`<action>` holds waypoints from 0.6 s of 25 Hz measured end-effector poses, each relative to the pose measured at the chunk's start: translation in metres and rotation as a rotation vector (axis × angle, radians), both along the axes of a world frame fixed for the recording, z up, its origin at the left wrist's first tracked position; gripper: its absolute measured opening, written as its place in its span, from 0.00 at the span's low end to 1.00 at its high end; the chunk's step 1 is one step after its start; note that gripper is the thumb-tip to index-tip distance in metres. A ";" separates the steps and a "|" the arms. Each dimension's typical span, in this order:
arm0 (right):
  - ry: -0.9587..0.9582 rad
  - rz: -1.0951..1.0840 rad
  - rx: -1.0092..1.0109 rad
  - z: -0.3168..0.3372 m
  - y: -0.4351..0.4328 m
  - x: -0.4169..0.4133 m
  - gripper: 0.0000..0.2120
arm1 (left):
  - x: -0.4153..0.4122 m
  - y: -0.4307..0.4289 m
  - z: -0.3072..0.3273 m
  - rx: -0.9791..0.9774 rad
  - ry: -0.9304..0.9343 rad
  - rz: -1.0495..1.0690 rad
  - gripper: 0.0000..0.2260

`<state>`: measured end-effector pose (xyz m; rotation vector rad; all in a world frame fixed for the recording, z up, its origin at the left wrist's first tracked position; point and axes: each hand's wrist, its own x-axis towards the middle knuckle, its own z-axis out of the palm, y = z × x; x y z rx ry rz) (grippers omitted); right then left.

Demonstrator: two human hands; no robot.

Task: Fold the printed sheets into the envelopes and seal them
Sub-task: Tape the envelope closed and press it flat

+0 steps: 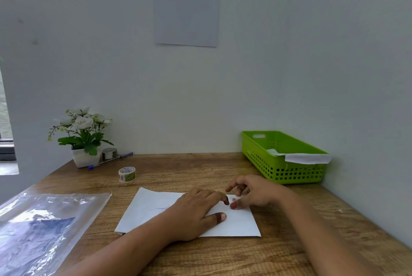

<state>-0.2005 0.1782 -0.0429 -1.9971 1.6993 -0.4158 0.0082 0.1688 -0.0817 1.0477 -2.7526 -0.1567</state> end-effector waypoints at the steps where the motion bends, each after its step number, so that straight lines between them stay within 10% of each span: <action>1: -0.020 -0.013 -0.013 -0.002 -0.001 0.002 0.21 | 0.000 0.001 0.000 0.000 0.003 0.005 0.19; 15: -0.033 -0.096 -0.049 -0.011 -0.013 -0.010 0.15 | 0.002 0.000 -0.001 0.023 -0.015 0.023 0.17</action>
